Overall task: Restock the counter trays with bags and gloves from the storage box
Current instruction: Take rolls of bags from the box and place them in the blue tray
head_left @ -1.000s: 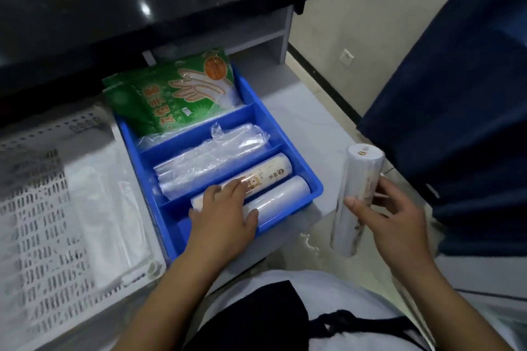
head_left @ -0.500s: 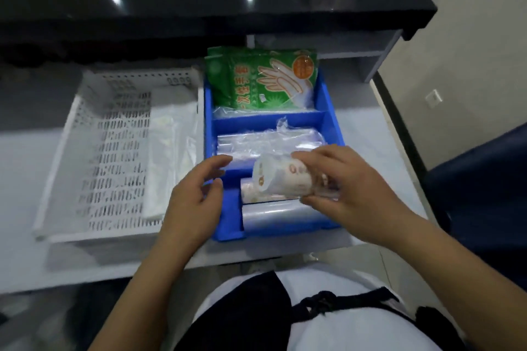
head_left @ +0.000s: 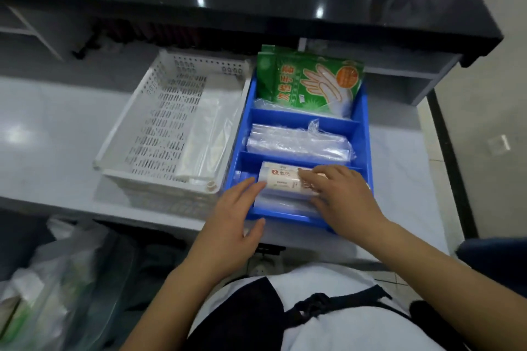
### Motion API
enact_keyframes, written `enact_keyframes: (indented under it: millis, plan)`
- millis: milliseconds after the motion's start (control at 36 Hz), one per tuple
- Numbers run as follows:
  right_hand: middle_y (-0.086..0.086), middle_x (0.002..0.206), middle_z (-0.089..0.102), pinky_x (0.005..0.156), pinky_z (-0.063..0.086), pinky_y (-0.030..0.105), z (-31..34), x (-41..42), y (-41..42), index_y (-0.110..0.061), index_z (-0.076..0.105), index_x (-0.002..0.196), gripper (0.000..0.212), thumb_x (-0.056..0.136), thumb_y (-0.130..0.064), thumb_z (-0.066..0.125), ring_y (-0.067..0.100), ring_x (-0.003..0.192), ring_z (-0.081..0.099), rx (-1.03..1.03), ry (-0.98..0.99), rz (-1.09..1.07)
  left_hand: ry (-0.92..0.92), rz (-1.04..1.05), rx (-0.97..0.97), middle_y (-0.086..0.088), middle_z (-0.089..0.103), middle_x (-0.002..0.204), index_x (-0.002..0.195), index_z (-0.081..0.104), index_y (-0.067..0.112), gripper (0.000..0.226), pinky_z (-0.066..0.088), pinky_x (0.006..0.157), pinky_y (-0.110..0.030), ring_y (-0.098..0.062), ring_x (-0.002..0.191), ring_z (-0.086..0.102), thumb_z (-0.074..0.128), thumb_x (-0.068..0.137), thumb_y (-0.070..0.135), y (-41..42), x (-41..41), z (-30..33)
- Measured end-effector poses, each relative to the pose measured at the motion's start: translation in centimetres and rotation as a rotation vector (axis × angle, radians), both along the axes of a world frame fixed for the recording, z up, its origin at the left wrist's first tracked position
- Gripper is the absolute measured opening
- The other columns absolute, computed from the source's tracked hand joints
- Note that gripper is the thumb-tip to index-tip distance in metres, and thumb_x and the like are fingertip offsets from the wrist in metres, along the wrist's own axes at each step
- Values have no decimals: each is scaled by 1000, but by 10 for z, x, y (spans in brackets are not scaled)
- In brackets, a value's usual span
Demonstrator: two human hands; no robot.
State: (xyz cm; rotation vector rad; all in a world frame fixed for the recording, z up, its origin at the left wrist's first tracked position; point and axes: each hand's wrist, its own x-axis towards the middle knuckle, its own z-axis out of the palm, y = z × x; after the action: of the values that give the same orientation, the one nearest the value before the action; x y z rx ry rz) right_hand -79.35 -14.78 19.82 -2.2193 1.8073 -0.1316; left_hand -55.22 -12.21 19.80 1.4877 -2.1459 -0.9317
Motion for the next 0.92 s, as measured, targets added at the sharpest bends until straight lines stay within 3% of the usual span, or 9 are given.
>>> enact_keyframes:
  millis: [194,306,444,917]
  plan:
    - [3,131,66,103,47,45,-3,-12,27,-22,64,130,44,87,-20,72,29,119,60,-128,-87,-60,-444,-163,-27,5,-16,164,157,-5,25,85,7,123,-40,-16,151,-9,50,95,45,-5,-25,-6]
    - [9,122,70,98,49,47,-8,-12,32,-15,69,123,46,78,-13,80,34,111,65,-211,-129,-70,-511,-136,-32,3,-24,162,155,-13,25,92,3,123,-40,-17,151,-13,51,93,47,-1,-37,-9]
    - [5,131,65,108,39,43,-14,-15,35,-19,64,130,45,85,-17,73,29,122,58,-200,-205,-84,-591,-120,-31,1,-32,158,144,-29,29,99,-2,123,-41,-19,149,-21,52,92,51,3,-45,-10]
    - [1,135,61,114,30,38,-26,-23,34,-20,62,131,38,93,-22,62,23,128,51,-165,-386,-104,-675,-3,-28,-1,-18,164,155,-9,20,105,7,123,-43,-19,151,-9,62,85,50,10,-63,-10]
